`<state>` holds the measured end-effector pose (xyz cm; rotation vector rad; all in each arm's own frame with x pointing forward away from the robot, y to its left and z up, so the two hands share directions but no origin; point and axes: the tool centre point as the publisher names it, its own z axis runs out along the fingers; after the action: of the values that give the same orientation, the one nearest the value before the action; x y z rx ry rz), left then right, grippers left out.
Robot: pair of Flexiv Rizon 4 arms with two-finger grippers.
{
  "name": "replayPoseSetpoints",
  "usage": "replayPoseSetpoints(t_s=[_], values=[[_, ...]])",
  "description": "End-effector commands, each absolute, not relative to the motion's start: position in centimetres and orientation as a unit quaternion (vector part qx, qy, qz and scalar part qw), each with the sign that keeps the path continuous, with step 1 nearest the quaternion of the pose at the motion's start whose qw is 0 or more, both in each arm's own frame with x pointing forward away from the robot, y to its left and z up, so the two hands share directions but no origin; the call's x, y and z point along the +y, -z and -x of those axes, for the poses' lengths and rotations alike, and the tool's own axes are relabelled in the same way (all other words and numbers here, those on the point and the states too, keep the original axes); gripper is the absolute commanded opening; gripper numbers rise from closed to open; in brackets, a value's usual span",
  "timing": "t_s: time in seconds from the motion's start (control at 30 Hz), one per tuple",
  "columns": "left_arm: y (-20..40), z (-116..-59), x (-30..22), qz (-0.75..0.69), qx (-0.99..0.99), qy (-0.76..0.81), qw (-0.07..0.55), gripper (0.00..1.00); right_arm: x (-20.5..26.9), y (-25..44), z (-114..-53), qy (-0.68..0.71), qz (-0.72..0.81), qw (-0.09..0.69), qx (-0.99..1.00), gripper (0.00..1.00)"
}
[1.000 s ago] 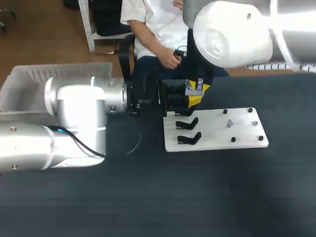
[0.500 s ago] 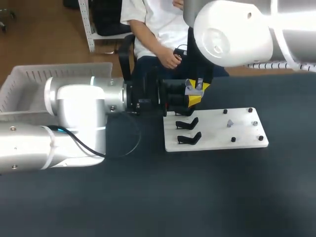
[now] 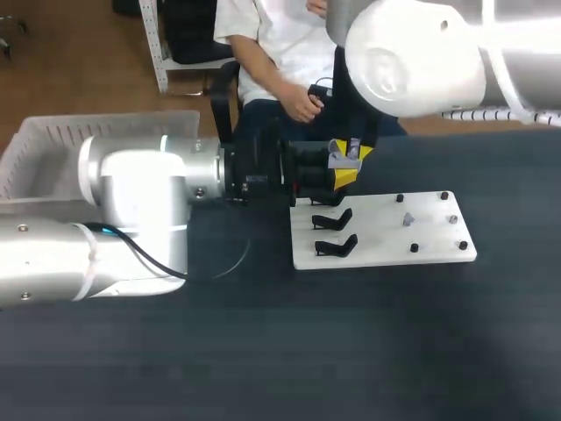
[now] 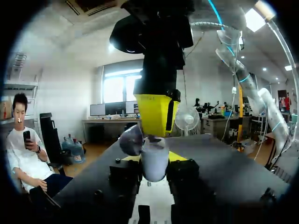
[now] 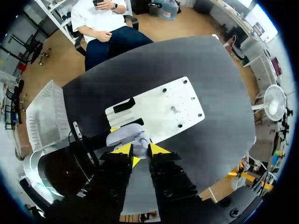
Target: Pick up each earbud case from the left stands, insert the matching earbuds, close the lid, and place the case in the box.
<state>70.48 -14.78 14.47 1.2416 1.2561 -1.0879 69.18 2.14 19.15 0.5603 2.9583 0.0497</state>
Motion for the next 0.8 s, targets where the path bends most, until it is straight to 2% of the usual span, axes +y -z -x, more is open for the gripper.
replayPoseSetpoints(t_s=[0.03,0.8], values=[[-14.4,-70.2,-14.8,-0.513,0.521,0.449,0.513,0.00,2.2,-19.2,-69.0,-0.016,-0.185,0.066,0.980,0.27],[-14.4,-70.2,-14.8,-0.513,0.521,0.449,0.513,0.00,2.8,-19.9,-67.3,-0.027,-0.180,0.074,0.980,0.36]])
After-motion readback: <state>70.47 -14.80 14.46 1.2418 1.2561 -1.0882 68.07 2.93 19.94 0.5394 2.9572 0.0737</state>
